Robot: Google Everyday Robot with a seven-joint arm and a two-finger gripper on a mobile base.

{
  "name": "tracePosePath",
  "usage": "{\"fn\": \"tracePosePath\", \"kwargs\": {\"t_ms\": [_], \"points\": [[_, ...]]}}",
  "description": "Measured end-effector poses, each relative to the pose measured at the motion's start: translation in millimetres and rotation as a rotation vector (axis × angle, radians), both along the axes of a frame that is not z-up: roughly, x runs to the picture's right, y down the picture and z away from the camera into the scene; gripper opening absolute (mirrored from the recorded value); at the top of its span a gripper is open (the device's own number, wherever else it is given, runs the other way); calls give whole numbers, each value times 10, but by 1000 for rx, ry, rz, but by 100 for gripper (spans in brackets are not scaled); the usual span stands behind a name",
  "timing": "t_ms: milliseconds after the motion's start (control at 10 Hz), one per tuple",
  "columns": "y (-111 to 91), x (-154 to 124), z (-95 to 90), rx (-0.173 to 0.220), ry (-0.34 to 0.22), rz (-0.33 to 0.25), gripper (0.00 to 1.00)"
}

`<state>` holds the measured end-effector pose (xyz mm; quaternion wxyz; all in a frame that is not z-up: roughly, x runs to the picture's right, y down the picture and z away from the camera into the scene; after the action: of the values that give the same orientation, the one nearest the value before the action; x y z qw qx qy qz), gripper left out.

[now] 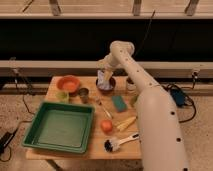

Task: Place towel in plastic cup

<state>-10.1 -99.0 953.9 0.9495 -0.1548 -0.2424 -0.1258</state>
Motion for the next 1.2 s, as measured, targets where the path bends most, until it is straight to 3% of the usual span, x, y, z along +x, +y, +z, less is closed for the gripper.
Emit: {"fn": "tracePosePath", "kwargs": {"t_ms": [500,1000,1200], "points": [[235,-81,219,-43,5,-34,76],[304,-56,427,-60,36,-47,76],[314,-20,516,-70,52,-41,63]]}}
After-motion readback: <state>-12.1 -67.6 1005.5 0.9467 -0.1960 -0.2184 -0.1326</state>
